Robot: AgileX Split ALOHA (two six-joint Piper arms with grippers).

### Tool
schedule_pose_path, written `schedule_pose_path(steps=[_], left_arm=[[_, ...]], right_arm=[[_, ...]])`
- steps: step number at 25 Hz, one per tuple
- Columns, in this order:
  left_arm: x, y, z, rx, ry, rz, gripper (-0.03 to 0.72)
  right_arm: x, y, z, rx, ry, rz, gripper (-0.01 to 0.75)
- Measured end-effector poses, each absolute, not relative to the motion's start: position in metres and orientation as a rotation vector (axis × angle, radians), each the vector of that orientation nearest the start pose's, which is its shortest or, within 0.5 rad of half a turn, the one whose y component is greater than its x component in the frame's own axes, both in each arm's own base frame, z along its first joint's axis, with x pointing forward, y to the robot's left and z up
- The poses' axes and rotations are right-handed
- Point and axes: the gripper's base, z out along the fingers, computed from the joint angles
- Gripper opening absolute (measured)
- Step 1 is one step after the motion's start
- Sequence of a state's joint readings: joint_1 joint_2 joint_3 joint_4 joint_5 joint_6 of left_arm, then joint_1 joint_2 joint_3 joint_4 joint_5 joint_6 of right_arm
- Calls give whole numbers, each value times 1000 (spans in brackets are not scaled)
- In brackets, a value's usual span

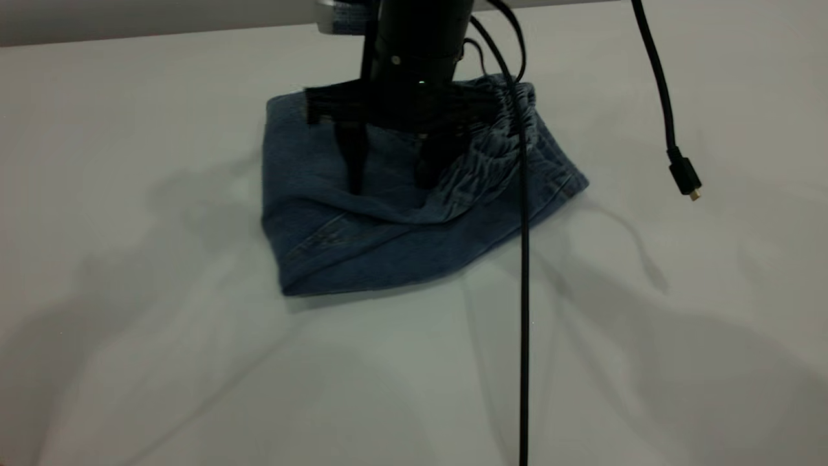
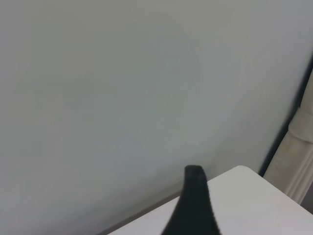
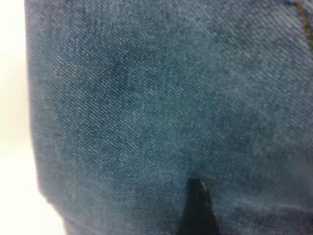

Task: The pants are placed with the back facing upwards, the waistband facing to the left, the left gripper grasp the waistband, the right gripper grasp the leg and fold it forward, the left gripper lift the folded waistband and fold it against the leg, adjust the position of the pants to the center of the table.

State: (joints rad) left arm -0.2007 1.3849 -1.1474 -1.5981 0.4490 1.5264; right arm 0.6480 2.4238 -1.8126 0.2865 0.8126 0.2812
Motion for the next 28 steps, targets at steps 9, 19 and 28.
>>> schedule_pose_path(steps=[9, 19, 28], left_arm=[[303, -104, 381, 458, 1668, -603, 531], [296, -102, 389, 488, 1642, -576, 531], [244, -96, 421, 642, 1605, -513, 531]], right_arm=[[377, 325, 93, -64, 2963, 725, 455], [366, 319, 155, -501, 2936, 720, 455], [341, 304, 296, -993, 2632, 748, 455]])
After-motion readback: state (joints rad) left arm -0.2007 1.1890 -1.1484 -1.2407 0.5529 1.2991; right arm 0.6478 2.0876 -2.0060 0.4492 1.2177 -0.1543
